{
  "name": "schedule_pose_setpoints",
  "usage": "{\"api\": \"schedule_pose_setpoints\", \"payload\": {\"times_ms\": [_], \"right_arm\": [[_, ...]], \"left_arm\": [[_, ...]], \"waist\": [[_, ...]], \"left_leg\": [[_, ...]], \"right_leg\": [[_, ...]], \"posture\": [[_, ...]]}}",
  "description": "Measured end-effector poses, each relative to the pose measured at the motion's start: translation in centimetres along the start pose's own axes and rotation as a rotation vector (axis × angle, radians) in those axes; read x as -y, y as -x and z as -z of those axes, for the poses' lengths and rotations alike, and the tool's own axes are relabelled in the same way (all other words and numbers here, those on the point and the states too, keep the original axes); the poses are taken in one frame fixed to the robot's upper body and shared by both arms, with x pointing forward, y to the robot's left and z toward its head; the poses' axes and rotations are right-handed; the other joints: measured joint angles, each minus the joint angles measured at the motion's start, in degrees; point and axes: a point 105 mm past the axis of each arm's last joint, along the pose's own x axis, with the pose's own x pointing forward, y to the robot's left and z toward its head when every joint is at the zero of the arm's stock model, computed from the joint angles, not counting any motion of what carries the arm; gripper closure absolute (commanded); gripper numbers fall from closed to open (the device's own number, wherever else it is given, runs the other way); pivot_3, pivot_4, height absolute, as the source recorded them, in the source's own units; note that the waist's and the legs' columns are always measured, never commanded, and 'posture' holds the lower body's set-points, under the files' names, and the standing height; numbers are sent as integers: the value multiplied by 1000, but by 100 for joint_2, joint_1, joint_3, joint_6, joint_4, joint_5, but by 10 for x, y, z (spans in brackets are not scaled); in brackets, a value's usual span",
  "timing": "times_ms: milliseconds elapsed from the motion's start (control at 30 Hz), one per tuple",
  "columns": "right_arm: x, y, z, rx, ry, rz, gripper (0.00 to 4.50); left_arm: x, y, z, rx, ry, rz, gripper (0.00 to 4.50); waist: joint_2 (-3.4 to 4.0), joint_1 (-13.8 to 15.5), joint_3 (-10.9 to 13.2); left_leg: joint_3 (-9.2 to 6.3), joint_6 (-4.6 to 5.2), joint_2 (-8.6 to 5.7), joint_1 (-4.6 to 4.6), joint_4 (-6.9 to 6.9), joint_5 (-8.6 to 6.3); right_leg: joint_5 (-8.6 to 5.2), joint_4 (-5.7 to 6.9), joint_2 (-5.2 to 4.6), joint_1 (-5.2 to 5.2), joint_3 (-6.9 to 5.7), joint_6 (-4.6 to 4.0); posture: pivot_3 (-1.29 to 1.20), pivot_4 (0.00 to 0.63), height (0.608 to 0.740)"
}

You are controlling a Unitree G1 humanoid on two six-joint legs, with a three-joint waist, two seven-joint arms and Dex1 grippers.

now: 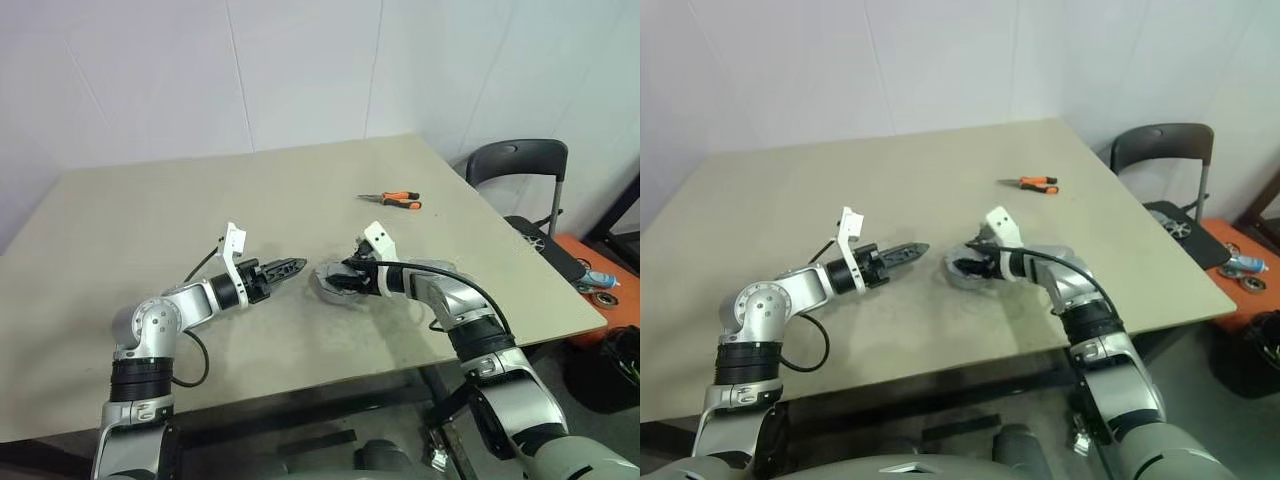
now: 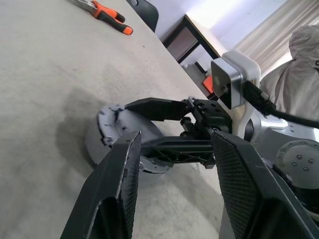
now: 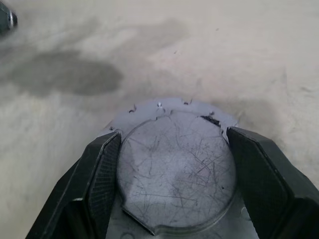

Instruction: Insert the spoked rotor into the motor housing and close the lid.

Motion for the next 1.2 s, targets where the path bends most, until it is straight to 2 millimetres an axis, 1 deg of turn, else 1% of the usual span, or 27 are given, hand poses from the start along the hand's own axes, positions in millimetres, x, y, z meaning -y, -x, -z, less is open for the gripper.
{"api": "schedule_pose_setpoints", "payload": {"times_ms": [67, 233, 367, 500, 667, 833, 1000, 1100, 1200], "right_arm": [[-1, 4, 3, -16, 50, 7, 1470], [-4, 9, 3, 26, 45, 12, 1470], [-8, 13, -1, 80, 32, 9, 1470], [-9, 16, -2, 85, 43, -6, 1470], [-9, 16, 2, 37, 146, -18, 1470], [-10, 8, 2, 19, 218, -8, 1470], [-13, -1, 2, 13, 245, 15, 1470], [-17, -9, 0, 16, 246, 17, 1470], [-19, -16, -1, 20, 216, 13, 1470]], "left_arm": [[-1, 1, 0, -2, -1, -4, 2110], [-1, 1, 1, -7, 1, -18, 2110], [2, -2, 3, -15, 9, -16, 2110], [3, -3, 3, -14, 3, -22, 2110], [3, -3, 0, -13, 5, -30, 2110], [7, -5, -3, -9, 6, -21, 2110], [11, -7, -2, -14, 0, -22, 2110], [14, -7, -3, -8, -9, -14, 2110], [12, -6, -1, -9, 0, -20, 2110]], "waist": [[-8, 53, 0], [-34, 78, 2], [-27, 81, 20], [-20, 84, 28], [-24, 93, 26], [-25, 63, 25], [-26, -12, 23], [-20, -116, 20], [-20, -211, 18]], "left_leg": [[-1, 0, -15, 0, 1, -6], [-4, 20, -21, -19, -12, -12], [-3, 19, -21, -31, -26, -14], [-1, 19, -21, -52, -40, -13], [1, 19, -26, -55, -38, -14], [3, 21, -26, -4, -37, -16], [4, 4, -26, 18, -23, -26], [4, 1, -25, 22, -17, -28], [5, 1, -24, 52, -19, -28]], "right_leg": [[-2, -2, -14, 2, 0, 2], [-9, -6, -20, 4, 1, 17], [-6, 4, -21, -22, 5, 33], [-6, 3, -22, -50, 7, 40], [-10, 0, -28, -49, 8, 45], [-24, 2, -25, 2, 7, 29], [-25, -1, -26, 30, 6, 26], [-25, -1, -27, 36, 5, 26], [-25, 2, -26, 50, 4, 26]], "posture": [[0, 0, 740], [0, 0, 740], [0, 0, 740], [0, 0, 740], [0, 0, 740], [0, 0, 740], [0, 0, 740], [0, 0, 740], [0, 0, 740]]}}
